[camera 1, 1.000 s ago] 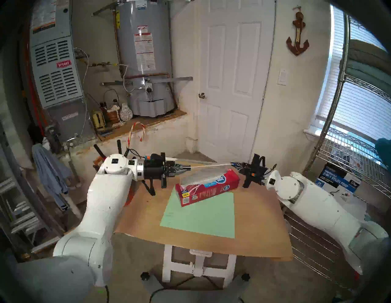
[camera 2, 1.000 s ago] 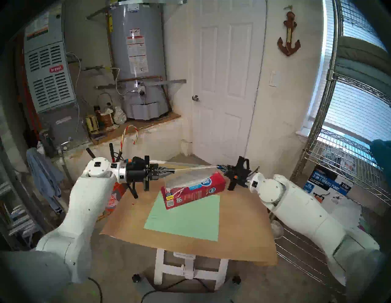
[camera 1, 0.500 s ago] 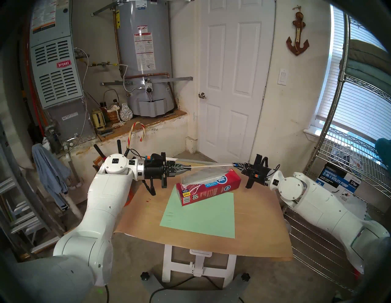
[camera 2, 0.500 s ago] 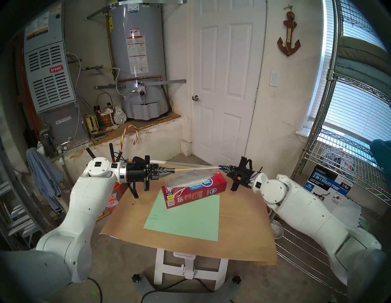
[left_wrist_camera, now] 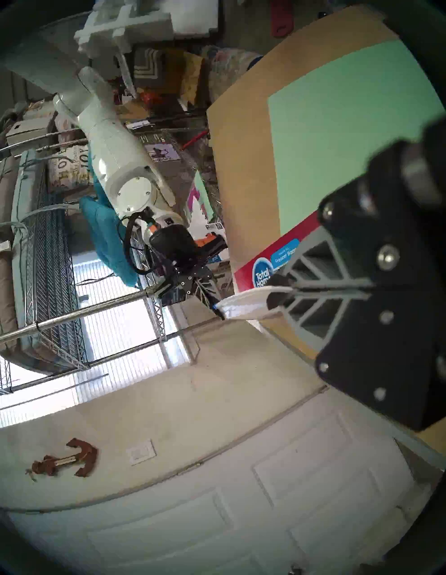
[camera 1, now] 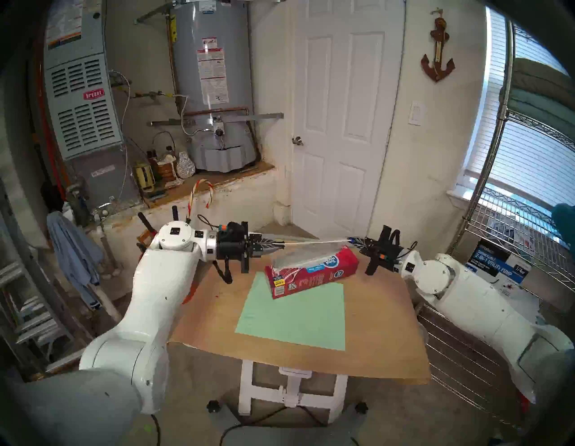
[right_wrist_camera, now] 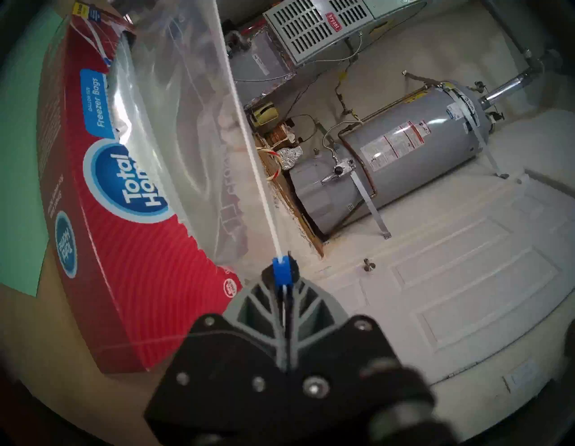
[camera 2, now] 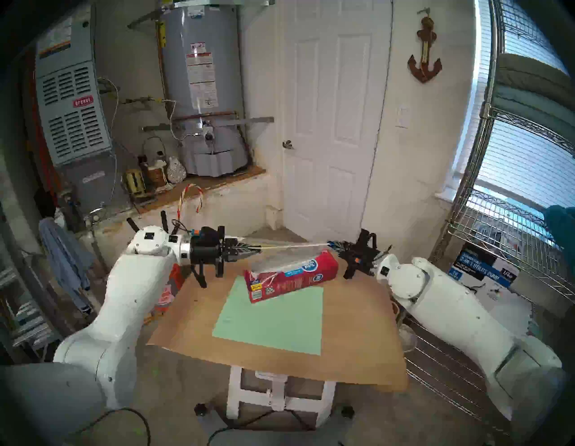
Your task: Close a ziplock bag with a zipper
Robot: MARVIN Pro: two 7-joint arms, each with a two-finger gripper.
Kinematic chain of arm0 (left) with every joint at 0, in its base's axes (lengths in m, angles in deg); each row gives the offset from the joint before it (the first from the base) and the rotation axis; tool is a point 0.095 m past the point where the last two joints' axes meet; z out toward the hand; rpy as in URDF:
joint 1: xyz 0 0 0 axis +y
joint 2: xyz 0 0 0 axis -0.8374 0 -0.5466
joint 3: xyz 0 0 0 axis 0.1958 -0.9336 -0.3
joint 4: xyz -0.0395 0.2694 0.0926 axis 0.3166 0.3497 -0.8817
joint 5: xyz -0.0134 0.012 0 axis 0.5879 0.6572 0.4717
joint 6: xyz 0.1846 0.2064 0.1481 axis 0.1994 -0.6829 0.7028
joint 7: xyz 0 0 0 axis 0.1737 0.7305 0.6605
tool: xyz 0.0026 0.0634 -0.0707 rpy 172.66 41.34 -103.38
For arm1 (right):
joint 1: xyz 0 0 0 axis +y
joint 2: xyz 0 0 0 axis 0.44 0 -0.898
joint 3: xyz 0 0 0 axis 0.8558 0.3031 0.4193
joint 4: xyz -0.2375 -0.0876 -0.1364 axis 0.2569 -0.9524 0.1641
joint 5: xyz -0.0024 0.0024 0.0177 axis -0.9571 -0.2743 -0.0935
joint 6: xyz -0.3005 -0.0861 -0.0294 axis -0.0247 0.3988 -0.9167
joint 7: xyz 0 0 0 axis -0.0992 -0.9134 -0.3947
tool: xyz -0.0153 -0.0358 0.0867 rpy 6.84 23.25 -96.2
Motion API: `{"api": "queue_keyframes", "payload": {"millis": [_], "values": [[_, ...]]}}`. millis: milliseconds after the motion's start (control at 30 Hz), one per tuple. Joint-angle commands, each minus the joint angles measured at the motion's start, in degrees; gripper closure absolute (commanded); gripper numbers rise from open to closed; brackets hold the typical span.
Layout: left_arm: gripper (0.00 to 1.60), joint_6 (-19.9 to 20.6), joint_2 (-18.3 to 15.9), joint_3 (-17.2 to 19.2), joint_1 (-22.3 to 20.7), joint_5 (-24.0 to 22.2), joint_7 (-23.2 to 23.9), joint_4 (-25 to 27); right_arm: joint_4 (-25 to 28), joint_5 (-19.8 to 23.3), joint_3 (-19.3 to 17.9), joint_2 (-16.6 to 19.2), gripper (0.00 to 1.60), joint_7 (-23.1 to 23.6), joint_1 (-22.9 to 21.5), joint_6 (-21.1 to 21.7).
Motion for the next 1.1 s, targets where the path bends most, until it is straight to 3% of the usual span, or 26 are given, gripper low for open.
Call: {"api": "queue_keyframes", "payload": {"millis": [0, 400, 500, 533, 633, 767, 800, 833, 867, 1067], "values": [[1.60, -0.01, 0.39, -0.39, -3.62, 0.43, -0.40, -0.82, -0.42, 1.88, -2.42, 3.55, 1.60, -0.63, 0.13, -1.03], [1.60, -0.62, 1.21, -0.98, -4.29, 0.81, -1.22, -2.34, 4.19, 7.60, -4.30, 10.27, 1.60, 1.77, 4.37, -4.71], [1.60, -0.80, 1.18, -0.97, -4.19, 0.77, -1.27, -2.35, 5.38, 9.76, -5.03, 12.12, 1.60, 2.59, 5.90, -4.82], [1.60, -0.86, 1.15, -0.96, -4.14, 0.75, -1.27, -2.34, 4.79, 9.27, -6.83, 11.03, 1.60, 3.32, 6.79, -5.29], [1.60, -0.97, 1.08, -0.94, -4.20, 0.48, -0.87, -2.40, 7.44, 12.20, -5.92, 14.00, 1.60, 3.79, 8.37, -5.06], [1.60, -1.35, 1.06, -0.89, -4.45, 0.28, -0.63, -2.85, 10.02, 14.27, -6.63, 15.26, 1.60, 4.26, 10.86, -4.44], [1.60, -1.45, 1.06, -0.86, -4.50, 0.26, -0.61, -2.96, 10.85, 14.77, -6.38, 15.84, 1.31, 4.00, 11.22, -4.17], [1.60, -1.56, 1.01, -0.83, -4.58, 0.16, -0.40, -3.16, 11.49, 14.83, -6.66, 15.87, 1.14, 2.76, 11.99, -3.99], [1.60, -1.66, 0.96, -0.79, -4.60, 0.13, -0.32, -3.26, 11.88, 14.94, -6.71, 15.96, 0.00, 2.43, 12.39, -3.84], [1.60, -1.85, 0.51, -0.08, -3.98, -0.41, -0.06, -2.80, 13.11, 17.65, -7.95, 16.29, 0.00, 0.58, 13.82, -2.75]]}}
